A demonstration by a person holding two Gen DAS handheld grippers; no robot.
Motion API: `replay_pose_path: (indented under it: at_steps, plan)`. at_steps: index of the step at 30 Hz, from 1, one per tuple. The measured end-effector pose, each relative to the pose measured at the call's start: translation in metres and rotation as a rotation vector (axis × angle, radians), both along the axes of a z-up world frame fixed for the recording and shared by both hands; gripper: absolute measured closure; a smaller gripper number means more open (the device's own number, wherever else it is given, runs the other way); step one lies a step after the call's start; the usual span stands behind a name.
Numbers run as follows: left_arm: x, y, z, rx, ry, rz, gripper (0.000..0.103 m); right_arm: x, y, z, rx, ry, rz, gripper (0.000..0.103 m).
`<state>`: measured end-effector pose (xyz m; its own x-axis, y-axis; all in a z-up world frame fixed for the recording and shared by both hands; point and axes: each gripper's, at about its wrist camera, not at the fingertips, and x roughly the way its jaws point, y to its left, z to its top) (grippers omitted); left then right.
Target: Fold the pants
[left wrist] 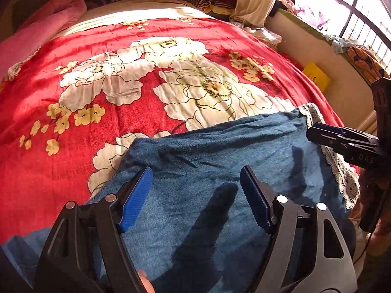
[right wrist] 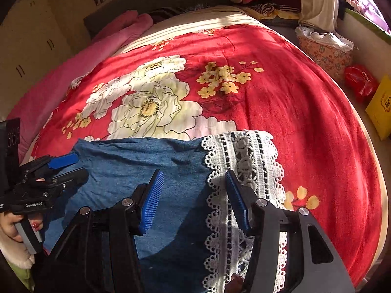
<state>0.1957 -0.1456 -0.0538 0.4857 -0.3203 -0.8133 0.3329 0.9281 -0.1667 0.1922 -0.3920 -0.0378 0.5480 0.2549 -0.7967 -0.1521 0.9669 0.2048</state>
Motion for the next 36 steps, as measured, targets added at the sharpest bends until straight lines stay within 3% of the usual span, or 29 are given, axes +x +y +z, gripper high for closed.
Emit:
replay_pose_path:
  at_steps: [4,12,17,20,27,36]
  plan:
    - [0.015,0.003,-0.010,0.001,0.039,-0.001,0.036,0.013,-0.012,-0.021,0.039,0.057,-0.023,0.052]
    - [0.026,0.001,-0.013,-0.026,0.038,0.018,0.036,0.015,-0.007,-0.027,0.006,0.053,-0.016,0.051]
    - [0.012,0.000,0.009,-0.043,-0.004,0.009,0.034,-0.005,-0.012,-0.003,0.082,-0.006,-0.049,0.037]
    - [0.004,-0.003,0.023,-0.051,-0.035,-0.005,0.030,-0.028,-0.015,0.015,0.124,-0.064,-0.057,0.037]
    - [-0.016,-0.018,0.052,-0.062,-0.107,-0.042,0.023,-0.078,-0.025,0.042,0.096,-0.154,-0.104,0.024]
    - [-0.031,-0.035,0.070,-0.059,-0.144,-0.080,0.013,-0.118,-0.036,0.050,0.076,-0.193,-0.161,0.014]
